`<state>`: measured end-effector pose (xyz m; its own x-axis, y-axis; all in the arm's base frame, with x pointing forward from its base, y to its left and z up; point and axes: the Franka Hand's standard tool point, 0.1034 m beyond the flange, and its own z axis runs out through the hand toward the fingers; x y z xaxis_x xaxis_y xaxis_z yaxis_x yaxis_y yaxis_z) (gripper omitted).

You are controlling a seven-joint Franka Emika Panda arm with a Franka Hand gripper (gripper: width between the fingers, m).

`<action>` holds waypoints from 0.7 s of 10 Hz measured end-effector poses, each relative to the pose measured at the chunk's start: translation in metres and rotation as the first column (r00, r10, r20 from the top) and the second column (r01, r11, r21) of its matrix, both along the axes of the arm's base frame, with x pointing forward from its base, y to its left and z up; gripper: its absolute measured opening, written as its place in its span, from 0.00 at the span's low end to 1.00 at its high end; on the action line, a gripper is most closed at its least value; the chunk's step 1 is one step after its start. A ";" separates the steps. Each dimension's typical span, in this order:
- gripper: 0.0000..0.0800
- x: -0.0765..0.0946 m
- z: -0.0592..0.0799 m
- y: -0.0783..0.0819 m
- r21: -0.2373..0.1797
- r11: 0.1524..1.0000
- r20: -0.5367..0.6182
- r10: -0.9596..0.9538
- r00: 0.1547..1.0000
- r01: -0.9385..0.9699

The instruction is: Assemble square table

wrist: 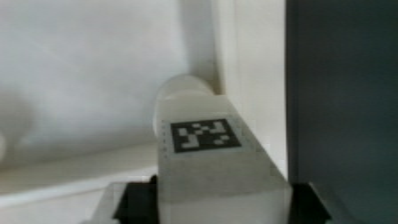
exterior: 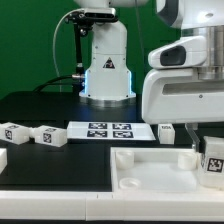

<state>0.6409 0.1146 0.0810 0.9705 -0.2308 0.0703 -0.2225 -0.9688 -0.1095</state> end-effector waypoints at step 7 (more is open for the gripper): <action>0.37 -0.002 -0.002 0.006 0.053 0.613 -0.139 -0.777 0.614 0.788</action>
Offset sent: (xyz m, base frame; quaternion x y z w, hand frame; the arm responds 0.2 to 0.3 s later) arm 0.0012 0.0354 -0.0091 -0.0064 -0.0378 0.4751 0.8791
